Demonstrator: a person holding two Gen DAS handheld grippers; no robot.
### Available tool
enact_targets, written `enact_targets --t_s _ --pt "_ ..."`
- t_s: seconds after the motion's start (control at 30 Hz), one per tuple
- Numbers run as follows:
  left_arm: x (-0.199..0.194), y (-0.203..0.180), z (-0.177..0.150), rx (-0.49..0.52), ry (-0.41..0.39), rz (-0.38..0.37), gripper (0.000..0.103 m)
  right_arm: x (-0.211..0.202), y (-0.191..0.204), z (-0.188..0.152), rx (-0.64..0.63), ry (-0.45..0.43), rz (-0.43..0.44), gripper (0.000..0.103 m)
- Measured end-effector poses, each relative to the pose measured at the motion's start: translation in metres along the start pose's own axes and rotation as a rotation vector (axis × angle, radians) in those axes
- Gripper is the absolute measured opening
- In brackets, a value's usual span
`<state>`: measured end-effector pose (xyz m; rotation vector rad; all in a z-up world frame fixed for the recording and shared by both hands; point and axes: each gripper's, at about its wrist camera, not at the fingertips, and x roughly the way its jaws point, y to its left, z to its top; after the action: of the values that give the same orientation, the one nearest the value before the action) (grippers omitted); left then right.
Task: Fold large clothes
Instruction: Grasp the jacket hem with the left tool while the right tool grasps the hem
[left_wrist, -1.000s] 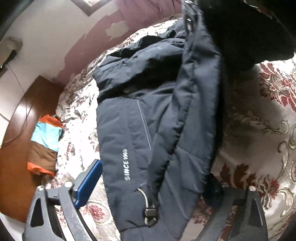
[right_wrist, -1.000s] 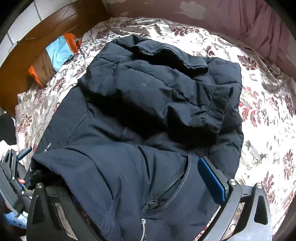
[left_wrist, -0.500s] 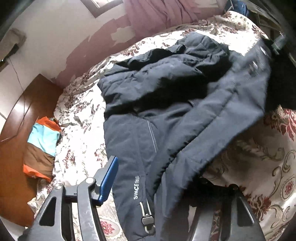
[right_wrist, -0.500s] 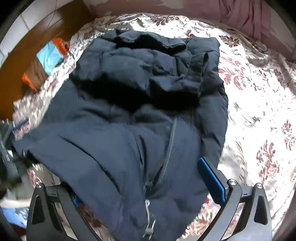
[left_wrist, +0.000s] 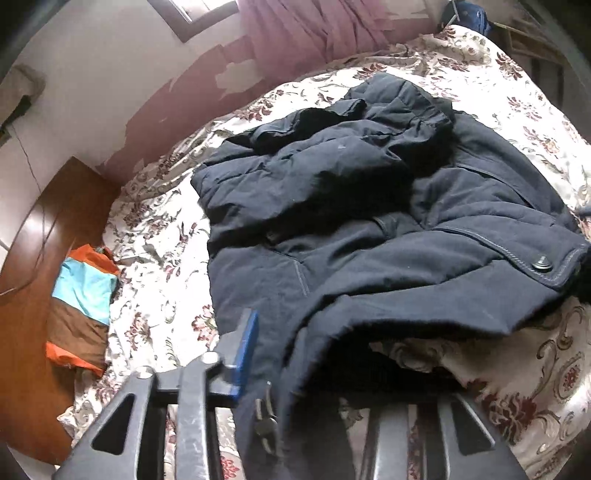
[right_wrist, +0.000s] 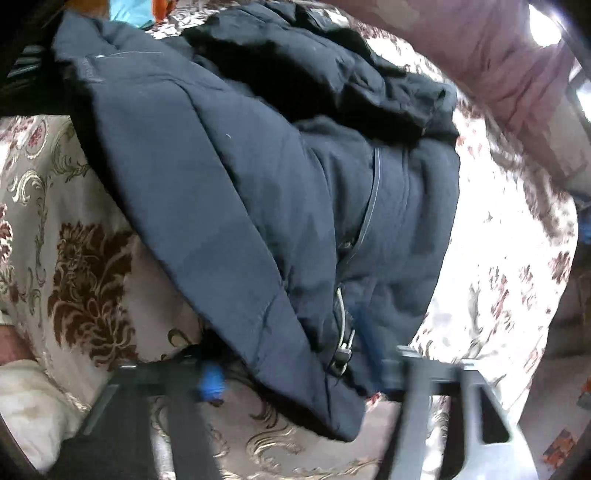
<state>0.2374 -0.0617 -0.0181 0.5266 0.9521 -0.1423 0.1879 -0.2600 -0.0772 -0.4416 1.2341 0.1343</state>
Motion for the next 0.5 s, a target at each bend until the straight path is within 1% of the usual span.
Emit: enact_targets --t_s 0.03,0.07,0.13,0.17,0.23,0.3,0.37,0.43,0.5 --pt "-0.001 -0.002 -0.002 0.000 0.005 -0.022 0.023 0.000 -0.005 0.000 0.029 -0.001 0.003 0.036" --pt "-0.001 -0.003 -0.004 0.000 0.008 -0.039 0.018 -0.002 -0.011 0.000 0.058 -0.007 0.016 0.025" --pt "-0.003 -0.007 -0.009 0.004 0.014 -0.062 0.016 -0.006 -0.020 0.003 0.097 -0.020 0.045 0.019" --pt "-0.004 -0.009 -0.012 0.005 0.018 -0.072 0.014 -0.007 -0.022 0.003 0.099 -0.023 0.049 0.015" --pt "-0.005 -0.011 -0.018 -0.004 0.028 -0.087 0.012 -0.009 -0.024 0.004 0.101 -0.030 0.082 0.012" --pt "-0.008 -0.010 -0.022 -0.038 0.032 -0.100 0.010 -0.010 -0.022 0.001 0.102 -0.021 0.100 0.010" --pt "-0.012 -0.008 -0.029 -0.093 0.028 -0.122 0.009 -0.014 -0.015 -0.007 0.095 -0.024 0.090 0.009" --pt "-0.017 -0.013 -0.038 -0.096 0.014 -0.114 0.009 -0.019 -0.010 -0.014 0.093 -0.034 0.078 0.008" --pt "-0.021 -0.015 -0.045 -0.112 0.013 -0.125 0.008 -0.022 -0.009 -0.018 0.093 -0.032 0.078 0.008"
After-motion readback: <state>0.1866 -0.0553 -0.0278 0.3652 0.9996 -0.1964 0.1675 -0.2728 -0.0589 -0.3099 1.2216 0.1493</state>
